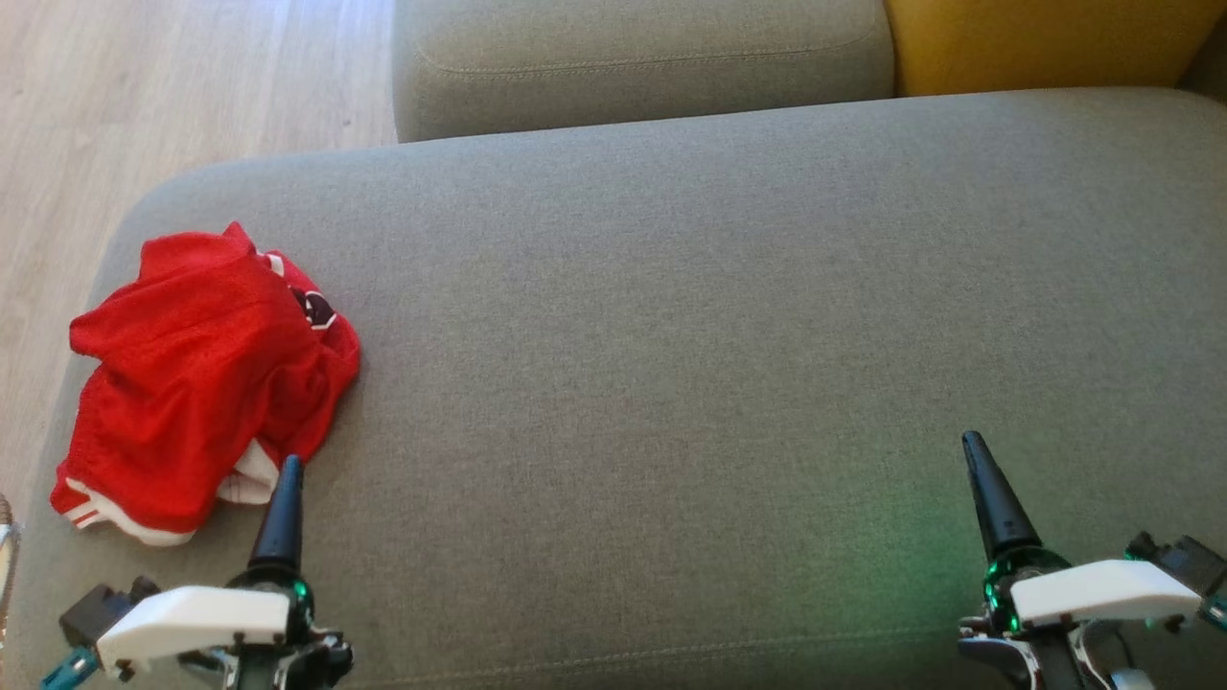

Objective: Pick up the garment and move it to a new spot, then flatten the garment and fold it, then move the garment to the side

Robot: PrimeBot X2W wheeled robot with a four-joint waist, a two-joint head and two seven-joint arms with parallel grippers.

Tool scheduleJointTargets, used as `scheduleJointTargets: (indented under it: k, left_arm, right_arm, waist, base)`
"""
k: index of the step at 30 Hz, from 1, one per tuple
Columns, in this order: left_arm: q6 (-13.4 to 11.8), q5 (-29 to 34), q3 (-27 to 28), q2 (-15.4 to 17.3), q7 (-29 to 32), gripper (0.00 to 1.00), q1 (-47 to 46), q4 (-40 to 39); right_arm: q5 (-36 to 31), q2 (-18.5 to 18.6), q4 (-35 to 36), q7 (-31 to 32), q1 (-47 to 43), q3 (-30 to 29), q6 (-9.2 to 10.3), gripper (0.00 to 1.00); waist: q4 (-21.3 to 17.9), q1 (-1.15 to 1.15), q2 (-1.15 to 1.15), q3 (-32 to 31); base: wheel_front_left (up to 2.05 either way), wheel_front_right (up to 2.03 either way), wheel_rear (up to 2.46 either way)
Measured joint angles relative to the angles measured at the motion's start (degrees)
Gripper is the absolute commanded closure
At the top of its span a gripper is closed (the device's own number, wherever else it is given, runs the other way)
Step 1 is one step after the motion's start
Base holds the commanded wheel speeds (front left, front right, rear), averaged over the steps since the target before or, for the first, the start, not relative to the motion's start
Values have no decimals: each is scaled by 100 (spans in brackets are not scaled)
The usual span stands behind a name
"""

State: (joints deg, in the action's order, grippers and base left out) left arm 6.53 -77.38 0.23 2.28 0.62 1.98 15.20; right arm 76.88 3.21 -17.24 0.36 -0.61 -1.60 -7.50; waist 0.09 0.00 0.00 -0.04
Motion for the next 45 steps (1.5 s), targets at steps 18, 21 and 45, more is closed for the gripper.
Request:
scheduleJointTargets:
  k: [18,21,45]
  left_arm:
    - [-423,2039,-394,9,-282,0,12,-555]
    - [-513,2298,-494,26,-334,0,15,-628]
    - [-1195,4001,-1079,303,-713,0,36,-1076]
  right_arm:
    - [-1896,-2,377,-299,1,252,0,0]
    - [-2135,-2,428,-348,1,261,0,0]
    - [-4025,-5,844,-703,-3,366,0,0]
  waist:
    - [11,0,0,-46]
    - [21,0,0,-58]
    - [-2,0,0,-111]
  base:
    - [0,0,0]
    - [0,0,0]
    - [0,0,0]
